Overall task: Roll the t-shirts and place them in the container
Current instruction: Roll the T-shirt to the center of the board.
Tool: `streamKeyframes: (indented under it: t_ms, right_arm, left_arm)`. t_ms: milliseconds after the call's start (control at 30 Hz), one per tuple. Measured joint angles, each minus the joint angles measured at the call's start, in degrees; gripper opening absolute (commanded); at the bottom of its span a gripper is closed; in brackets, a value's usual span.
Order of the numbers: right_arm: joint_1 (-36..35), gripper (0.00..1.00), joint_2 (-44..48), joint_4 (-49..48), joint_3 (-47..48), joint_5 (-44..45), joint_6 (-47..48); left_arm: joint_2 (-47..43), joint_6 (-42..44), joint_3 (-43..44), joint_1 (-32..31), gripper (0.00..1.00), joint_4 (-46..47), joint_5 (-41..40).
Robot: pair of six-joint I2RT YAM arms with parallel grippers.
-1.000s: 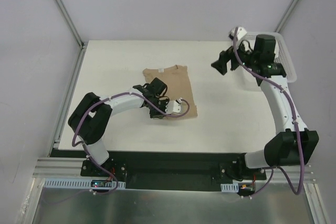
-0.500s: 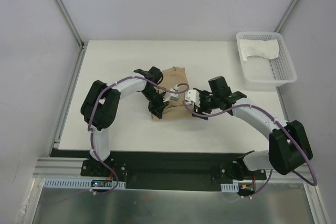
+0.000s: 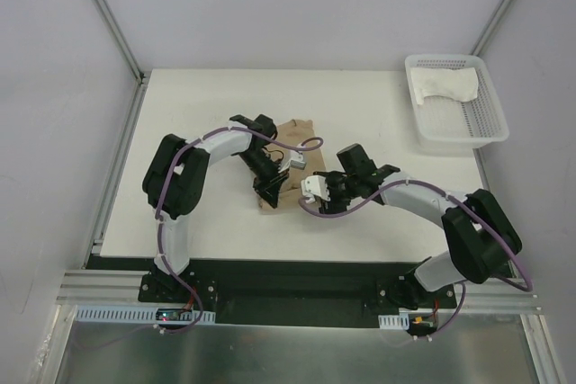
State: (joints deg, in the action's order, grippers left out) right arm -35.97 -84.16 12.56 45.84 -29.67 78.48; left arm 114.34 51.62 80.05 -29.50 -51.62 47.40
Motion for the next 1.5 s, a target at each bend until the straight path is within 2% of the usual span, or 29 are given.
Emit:
streamKeyframes:
  t_ms: [100,367,567,600,700,900,1067,1300,1500]
  right_arm:
    - [-0.46,0.64,-1.36,-0.76,-0.02,1.49,0.48]
    - [-3.87,0.49,-5.42,-1.4,0.96,6.93,2.19]
    - [-5.81,0.26,-8.66,-2.34,2.99,12.26,3.76]
    - [-5.92,0.18,-8.92,-2.43,3.26,12.63,3.89]
    - [-5.84,0.09,-10.05,1.42,6.25,12.57,4.42]
    - [-2.91,0.05,-11.58,24.87,18.23,4.5,6.51]
    - [-2.49,0.05,-13.88,43.52,24.33,-1.53,11.13]
    - [-0.55,0.05,-25.49,53.24,32.04,-6.29,14.95]
    - [1.27,0.05,-35.23,57.92,39.19,-8.57,16.7]
  left_arm:
    - [0.26,-0.02,0.72,0.09,0.0,-0.81,0.39]
    - [1.29,-0.22,2.29,1.38,0.0,-2.34,1.92]
    - [1.84,-0.52,2.54,1.84,0.0,-2.75,2.29]
    - [1.84,-0.68,2.54,1.84,0.0,-2.75,2.29]
    - [1.84,-1.22,2.54,1.84,0.0,-2.78,2.29]
    - [1.79,-2.67,1.33,1.84,0.0,-3.45,4.57]
    - [1.79,-3.76,0.98,1.7,0.0,-6.38,8.55]
    - [3.41,-6.12,0.48,1.6,0.0,-7.56,9.14]
    - [9.64,-7.54,4.11,2.93,0.0,-10.51,8.66]
